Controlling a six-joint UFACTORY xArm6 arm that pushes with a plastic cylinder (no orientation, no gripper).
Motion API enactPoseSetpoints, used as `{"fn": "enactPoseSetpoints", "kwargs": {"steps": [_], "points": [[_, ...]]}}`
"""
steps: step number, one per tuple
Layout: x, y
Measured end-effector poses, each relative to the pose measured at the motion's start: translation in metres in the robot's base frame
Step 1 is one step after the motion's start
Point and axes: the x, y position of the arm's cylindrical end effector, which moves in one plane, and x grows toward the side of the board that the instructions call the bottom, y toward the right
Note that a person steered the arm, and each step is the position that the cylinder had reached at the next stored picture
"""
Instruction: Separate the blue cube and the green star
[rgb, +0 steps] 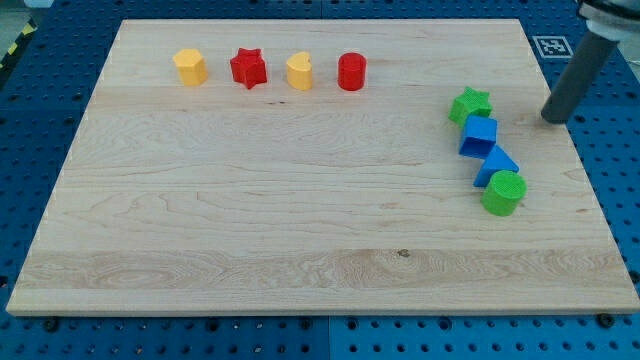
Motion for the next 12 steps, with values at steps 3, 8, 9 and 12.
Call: {"fn": "enactPoseSetpoints", "kwargs": {"steps": [3,8,9,12], "points": [[-0.084,-0.151],[0.026,-0.184],[0.043,-0.184],[0.043,-0.102]]}}
